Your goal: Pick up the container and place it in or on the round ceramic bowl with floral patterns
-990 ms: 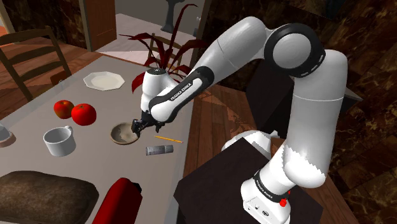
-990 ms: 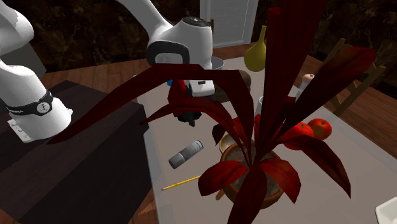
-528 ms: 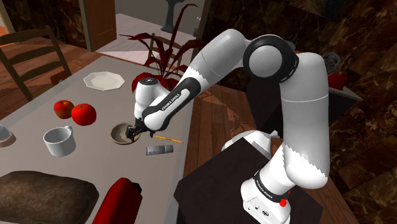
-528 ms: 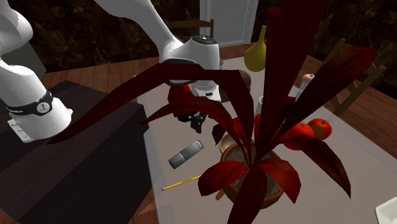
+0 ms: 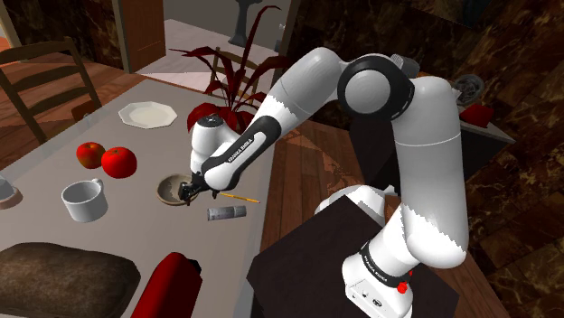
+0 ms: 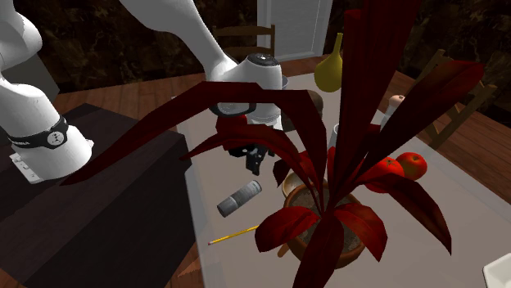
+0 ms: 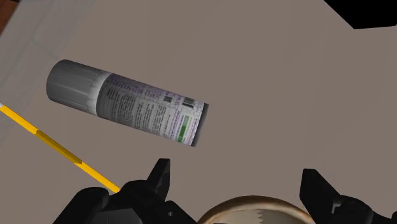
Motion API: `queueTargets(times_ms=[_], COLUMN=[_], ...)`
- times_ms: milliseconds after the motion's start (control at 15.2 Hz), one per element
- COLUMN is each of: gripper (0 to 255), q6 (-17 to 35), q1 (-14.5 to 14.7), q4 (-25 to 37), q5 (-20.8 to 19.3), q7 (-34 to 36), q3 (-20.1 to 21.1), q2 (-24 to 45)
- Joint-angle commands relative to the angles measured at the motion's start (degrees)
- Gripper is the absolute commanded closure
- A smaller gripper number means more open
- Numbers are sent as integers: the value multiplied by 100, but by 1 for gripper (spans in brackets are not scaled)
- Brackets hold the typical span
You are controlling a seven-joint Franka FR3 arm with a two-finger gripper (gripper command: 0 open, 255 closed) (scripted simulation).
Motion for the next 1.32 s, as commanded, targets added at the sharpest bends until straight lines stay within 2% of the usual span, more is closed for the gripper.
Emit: queueTargets(times_ms=[0,66,132,726,792,1056,1254], gripper=[0,0,255,255,0,0,0], q6=[1,0,0,0,0,743,1522], q1=[0,0,0,0,0,216,526], q4=[2,1,1,1,1,-758,-1131], q5=[0,0,0,0,0,-1761,-3362], q7=[0,0,0,0,0,-1818,-3008], q3=[0,0,0,0,0,-361,-1063], q2=[2,1,1,1,1,-48,45])
